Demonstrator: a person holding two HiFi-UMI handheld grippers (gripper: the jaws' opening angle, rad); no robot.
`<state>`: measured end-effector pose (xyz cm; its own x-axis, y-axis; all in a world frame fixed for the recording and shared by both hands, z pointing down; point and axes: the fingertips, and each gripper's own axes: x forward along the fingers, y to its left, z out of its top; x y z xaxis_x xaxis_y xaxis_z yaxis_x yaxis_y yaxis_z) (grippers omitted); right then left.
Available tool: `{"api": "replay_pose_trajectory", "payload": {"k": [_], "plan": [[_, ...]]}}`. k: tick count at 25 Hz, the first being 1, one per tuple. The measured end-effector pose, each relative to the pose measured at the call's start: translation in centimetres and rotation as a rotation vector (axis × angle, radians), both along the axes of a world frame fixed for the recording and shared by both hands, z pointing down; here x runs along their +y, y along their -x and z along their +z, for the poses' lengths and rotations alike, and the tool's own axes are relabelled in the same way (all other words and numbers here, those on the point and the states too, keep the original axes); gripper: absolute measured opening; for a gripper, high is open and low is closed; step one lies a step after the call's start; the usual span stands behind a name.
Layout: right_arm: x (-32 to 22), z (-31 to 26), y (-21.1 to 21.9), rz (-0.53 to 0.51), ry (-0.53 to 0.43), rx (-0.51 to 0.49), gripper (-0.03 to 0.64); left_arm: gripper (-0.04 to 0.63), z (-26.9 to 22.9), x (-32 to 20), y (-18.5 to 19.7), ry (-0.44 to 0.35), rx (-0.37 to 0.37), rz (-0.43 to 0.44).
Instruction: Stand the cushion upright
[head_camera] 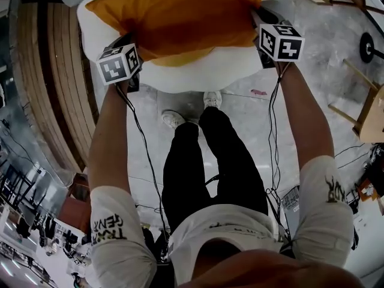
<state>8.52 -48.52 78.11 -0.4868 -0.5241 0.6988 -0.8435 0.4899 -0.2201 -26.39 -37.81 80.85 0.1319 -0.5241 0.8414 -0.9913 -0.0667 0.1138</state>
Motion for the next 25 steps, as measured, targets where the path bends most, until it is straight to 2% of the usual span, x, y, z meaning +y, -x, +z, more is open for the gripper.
{"api": "replay_pose_trajectory", "payload": {"k": [6,11,14,17,18,20,21,22,23,24,25], "plan": [[-2.9,2.2,-0.2,-0.007,-0.028,0.028,0.051,0.025,0.3,-3.8,0.3,0.004,-0.045,-0.013],[-3.9,3.7,0.4,0.014,-0.017,0.072,0.052,0.025,1.8,-5.1,1.6,0.008,-0.065,-0.122],[-3.9,3.9,0.2,0.022,-0.016,0.082,0.115,0.026,2.4,-5.0,2.2,-0.008,-0.034,-0.165],[-3.8,3.4,-0.6,0.01,-0.008,0.101,0.173,0.03,1.4,-4.7,2.6,-0.058,-0.048,-0.142],[-3.7,3.0,-0.8,0.0,-0.011,0.114,0.184,0.04,0.7,-4.6,2.7,-0.087,-0.062,-0.129],[-3.4,1.8,-1.3,0.002,-0.041,0.131,0.187,0.206,-0.2,-4.2,2.6,-0.133,-0.074,-0.104],[-3.1,1.0,-1.5,0.015,-0.062,0.127,0.187,0.212,-0.5,-3.8,2.6,-0.142,-0.083,-0.086],[-2.6,0.0,-1.7,0.031,-0.084,0.119,0.187,0.21,-1.1,-3.4,2.5,-0.147,-0.102,-0.066],[-2.1,-1.2,-1.9,0.046,-0.108,0.112,0.184,0.159,-2.2,-3.0,2.3,-0.158,-0.128,-0.052],[-1.5,-2.5,-2.1,0.06,-0.136,0.112,0.123,0.047,-3.6,-2.6,1.9,-0.183,-0.151,-0.047],[-0.7,-3.9,-2.3,0.072,-0.169,0.115,0.035,0.021,-5.4,-2.3,1.3,-0.218,-0.156,-0.051]]}}
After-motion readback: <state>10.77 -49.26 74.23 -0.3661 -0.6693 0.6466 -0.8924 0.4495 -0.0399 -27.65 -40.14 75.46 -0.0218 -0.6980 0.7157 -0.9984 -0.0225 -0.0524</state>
